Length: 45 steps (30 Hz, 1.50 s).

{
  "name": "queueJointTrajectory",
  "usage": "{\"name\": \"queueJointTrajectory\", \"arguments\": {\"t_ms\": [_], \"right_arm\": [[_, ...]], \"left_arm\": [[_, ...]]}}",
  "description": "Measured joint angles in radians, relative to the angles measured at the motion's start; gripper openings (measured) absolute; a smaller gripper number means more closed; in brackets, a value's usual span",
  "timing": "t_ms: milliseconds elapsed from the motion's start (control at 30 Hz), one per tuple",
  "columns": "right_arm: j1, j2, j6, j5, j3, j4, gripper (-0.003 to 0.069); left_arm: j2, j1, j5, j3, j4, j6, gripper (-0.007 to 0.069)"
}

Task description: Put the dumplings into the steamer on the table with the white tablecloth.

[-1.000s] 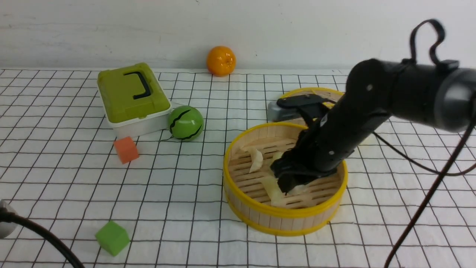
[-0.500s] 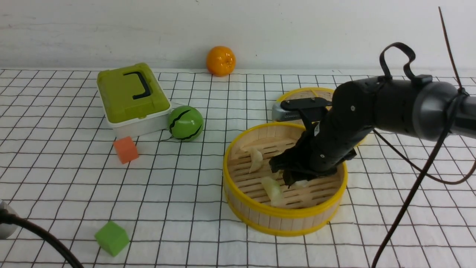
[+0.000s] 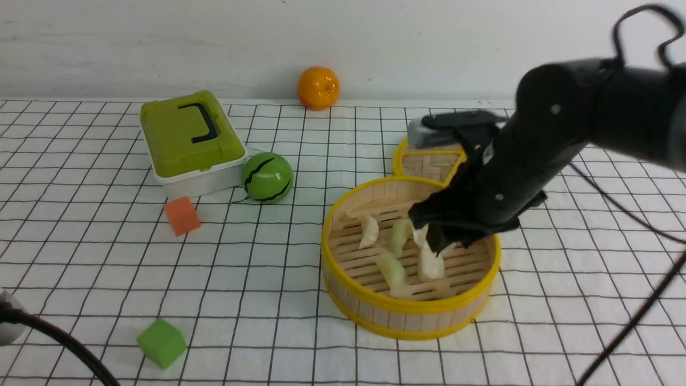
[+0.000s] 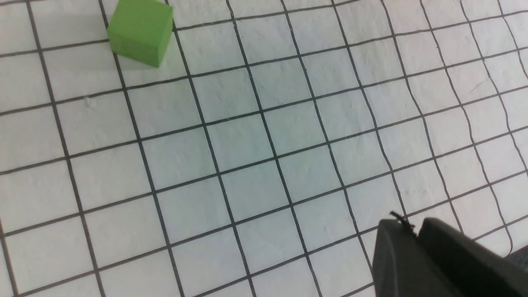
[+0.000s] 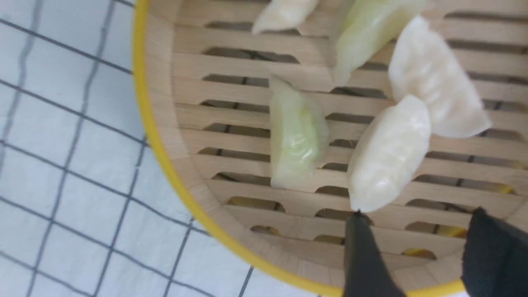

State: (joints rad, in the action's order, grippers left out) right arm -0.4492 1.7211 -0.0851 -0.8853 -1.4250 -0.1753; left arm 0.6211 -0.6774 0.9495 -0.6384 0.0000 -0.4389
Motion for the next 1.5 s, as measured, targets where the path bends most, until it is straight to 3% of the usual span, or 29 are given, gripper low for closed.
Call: {"name": "queueJointTrajectory", "arguments": {"t_ms": [200,433,700,1067,1500], "right_arm": [[0.0,-0.308,0.053,0.015,0.089,-0.005,0.0113],[0.0,-0.641,0.066,0.189,0.342,-0.008,0.0002],[0.0,-0.959,0.068,0.428,0.607,-0.001,-0.0006],[0.0,-1.082,0.068,0.427,0.705,0.001,-0.0003],[0.0,-1.302,0.069,0.437,0.734,0.103,-0.0023]], "left_arm": [[0.0,0.0,0.0,0.0,0.0,0.0,0.0074],[0.0,0.0,0.0,0.0,0.0,0.0,0.0083],[0.0,0.0,0.001,0.0,0.0,0.0,0.0092],[0.0,0.0,0.001,0.0,0.0,0.0,0.0101],[0.0,0.0,0.003,0.0,0.0,0.0,0.0111]]}}
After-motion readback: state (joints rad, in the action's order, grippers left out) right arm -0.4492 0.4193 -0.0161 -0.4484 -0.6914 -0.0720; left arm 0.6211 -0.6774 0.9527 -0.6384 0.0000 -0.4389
